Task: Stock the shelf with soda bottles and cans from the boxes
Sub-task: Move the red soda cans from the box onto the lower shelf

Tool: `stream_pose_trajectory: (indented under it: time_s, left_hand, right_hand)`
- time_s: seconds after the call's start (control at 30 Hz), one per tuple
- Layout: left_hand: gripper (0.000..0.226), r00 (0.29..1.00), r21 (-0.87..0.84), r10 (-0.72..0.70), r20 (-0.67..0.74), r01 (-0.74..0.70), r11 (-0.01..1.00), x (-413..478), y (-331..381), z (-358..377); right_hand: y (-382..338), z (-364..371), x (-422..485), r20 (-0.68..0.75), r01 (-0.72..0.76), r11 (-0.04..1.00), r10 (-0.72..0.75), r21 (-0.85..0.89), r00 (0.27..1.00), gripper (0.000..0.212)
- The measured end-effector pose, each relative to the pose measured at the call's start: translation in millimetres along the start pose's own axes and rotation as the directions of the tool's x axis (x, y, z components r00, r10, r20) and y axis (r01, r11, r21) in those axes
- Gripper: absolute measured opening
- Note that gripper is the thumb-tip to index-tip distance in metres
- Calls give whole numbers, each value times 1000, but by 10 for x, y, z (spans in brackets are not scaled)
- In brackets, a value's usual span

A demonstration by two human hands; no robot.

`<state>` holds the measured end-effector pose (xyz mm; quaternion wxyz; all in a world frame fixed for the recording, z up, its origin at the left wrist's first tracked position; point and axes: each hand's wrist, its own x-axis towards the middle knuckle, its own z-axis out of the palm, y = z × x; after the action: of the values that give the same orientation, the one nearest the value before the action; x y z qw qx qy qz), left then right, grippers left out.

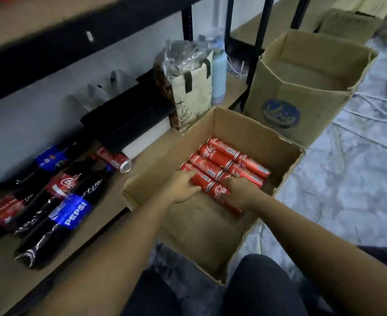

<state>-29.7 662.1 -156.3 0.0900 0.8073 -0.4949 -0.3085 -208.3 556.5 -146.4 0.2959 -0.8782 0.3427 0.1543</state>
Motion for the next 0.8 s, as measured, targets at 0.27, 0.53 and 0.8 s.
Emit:
stream_pose_trajectory:
  time_s: [0.27, 0.53, 0.8]
  left_hand:
    - [62, 984, 47, -139, 109, 135, 990, 959, -309, 546]
    - [44, 932, -86, -336, -138, 327, 941, 1005, -457, 910]
    - [84, 667, -768, -744, 37, 496, 406, 1117, -457, 952]
  right_hand:
    - [287, 497, 783, 58, -274, 920, 269, 280, 961, 45]
    - [275, 813, 1001, 69, -286, 950, 279, 124, 958, 60]
    - [233, 1032, 1063, 261, -275, 961, 256, 39, 931, 74]
